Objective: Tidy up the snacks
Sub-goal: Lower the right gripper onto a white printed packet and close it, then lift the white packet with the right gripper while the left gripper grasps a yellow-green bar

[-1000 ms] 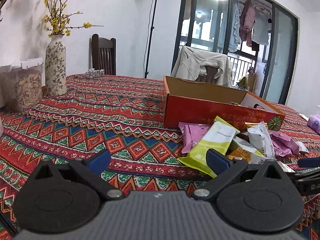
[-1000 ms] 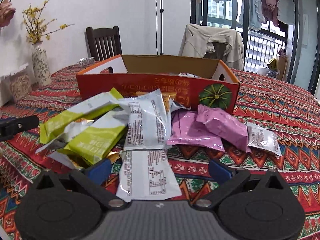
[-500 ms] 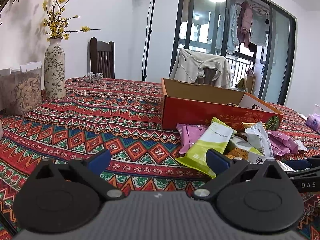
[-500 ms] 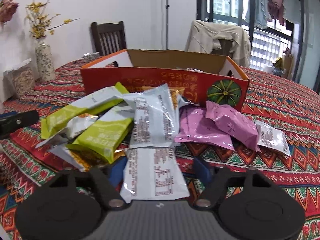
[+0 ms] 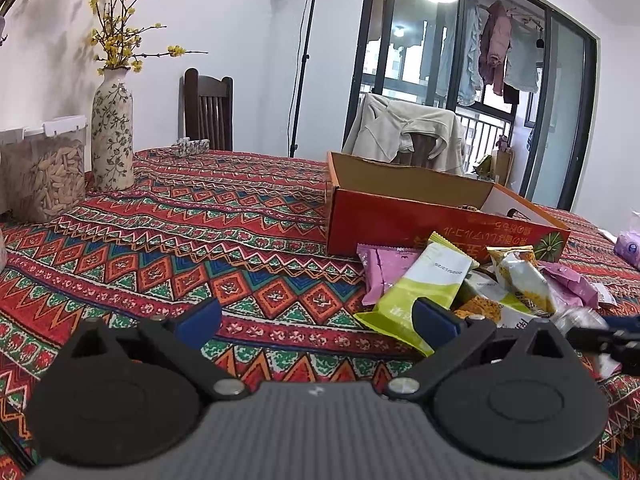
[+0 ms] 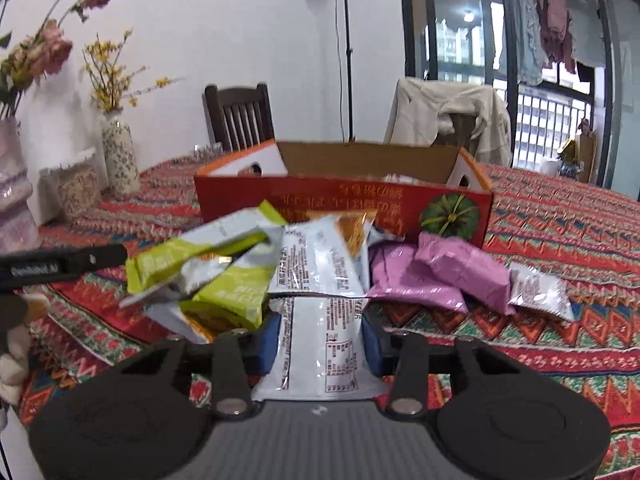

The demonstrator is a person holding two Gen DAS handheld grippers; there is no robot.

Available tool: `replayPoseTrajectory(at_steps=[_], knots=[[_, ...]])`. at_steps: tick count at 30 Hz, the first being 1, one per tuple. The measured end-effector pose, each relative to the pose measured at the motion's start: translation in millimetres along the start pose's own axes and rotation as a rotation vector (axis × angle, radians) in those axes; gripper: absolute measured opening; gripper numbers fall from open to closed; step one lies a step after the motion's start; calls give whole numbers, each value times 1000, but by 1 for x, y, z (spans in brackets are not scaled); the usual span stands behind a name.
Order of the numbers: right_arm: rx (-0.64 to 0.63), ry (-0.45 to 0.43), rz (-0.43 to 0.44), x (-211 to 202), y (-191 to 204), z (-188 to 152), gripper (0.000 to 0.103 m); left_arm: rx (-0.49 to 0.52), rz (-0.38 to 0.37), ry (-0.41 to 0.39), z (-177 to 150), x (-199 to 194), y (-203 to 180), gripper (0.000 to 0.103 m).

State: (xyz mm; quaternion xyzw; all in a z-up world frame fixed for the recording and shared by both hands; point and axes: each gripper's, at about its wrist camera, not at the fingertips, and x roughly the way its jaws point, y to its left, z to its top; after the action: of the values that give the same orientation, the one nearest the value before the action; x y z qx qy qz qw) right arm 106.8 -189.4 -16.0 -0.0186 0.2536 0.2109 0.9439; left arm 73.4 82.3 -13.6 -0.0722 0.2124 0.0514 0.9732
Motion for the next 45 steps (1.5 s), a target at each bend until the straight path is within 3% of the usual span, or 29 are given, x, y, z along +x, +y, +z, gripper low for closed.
replayPoseTrajectory(at_steps=[8,19,37,45], knots=[[31,-116,-99,-16,-23,12,42,0,6,4,0,1,-1,103],[74,-205,-242,7,-58,31,42,-6,12,11,0,1,0,103],[82,-205,-249,19,-61,21,42,32,43,63,4,9,-7,103],[94,-211,-245,19,-63,21,42,85,-14,65,23,21,-30,103]])
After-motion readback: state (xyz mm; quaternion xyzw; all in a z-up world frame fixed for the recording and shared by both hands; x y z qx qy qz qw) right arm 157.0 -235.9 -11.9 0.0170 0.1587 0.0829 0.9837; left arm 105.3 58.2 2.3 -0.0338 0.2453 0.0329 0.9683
